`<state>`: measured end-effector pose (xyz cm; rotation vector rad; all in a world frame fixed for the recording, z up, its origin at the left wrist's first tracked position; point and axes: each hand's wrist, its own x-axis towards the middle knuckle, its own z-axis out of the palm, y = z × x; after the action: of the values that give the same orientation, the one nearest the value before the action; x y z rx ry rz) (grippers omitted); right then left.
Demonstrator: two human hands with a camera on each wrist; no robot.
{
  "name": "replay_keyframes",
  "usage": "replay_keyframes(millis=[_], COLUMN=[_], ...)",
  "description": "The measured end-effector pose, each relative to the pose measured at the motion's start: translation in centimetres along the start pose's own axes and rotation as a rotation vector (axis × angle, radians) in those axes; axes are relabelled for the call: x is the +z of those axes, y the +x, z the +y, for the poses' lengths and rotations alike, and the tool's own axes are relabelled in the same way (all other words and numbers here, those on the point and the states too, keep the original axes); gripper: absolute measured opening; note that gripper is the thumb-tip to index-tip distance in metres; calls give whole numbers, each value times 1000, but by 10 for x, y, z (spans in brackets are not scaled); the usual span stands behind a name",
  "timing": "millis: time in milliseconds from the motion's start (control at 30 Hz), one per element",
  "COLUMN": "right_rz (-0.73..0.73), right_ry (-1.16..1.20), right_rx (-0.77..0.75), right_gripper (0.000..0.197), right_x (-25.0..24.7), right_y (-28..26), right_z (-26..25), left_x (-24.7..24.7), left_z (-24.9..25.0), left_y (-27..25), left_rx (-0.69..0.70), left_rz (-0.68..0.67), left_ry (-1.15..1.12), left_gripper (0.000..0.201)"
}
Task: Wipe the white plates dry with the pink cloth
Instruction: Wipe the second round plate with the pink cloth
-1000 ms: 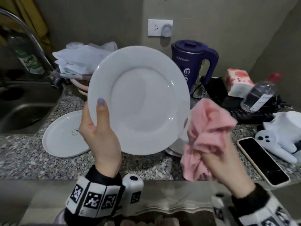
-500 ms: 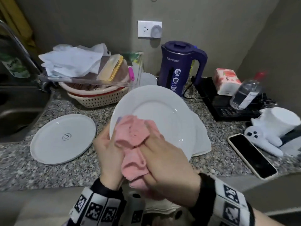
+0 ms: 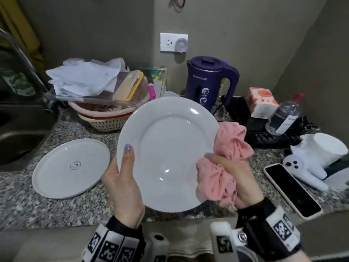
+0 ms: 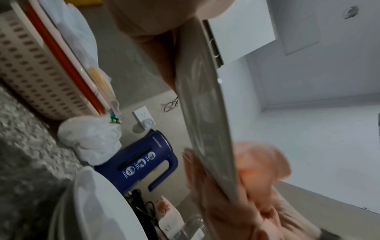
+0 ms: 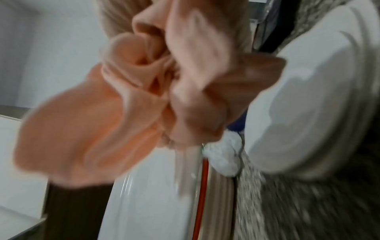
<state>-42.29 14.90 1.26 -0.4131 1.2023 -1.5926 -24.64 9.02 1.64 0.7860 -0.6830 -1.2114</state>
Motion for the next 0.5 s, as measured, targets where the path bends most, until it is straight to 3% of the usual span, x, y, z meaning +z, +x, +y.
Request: replay_keyframes(millis=[67, 167, 267, 333, 400, 500], right_rz=[17, 86, 184, 182, 129, -56], right_ry=[166, 230, 24, -130, -283, -518], right_rx=[40, 19, -167, -322, -441, -476], right_gripper=[22, 36, 34, 21, 19, 18], right_x=[13, 25, 19, 15, 12, 5], right_y=[-15, -28, -28, -28, -31, -38], right_z=[26, 48, 44, 35, 25, 10], left_x=[9, 15, 8, 4, 2, 0], left_z=[0, 1, 0, -2, -2, 8], left_y=[0, 2, -2, -1, 1, 10], left_rx=[9, 42, 60, 56, 66, 94], left_rz=[30, 25, 43, 67, 86, 81], left_ry=[-34, -27, -20, -44, -44, -38], left_gripper=[31, 35, 41, 38, 34, 25])
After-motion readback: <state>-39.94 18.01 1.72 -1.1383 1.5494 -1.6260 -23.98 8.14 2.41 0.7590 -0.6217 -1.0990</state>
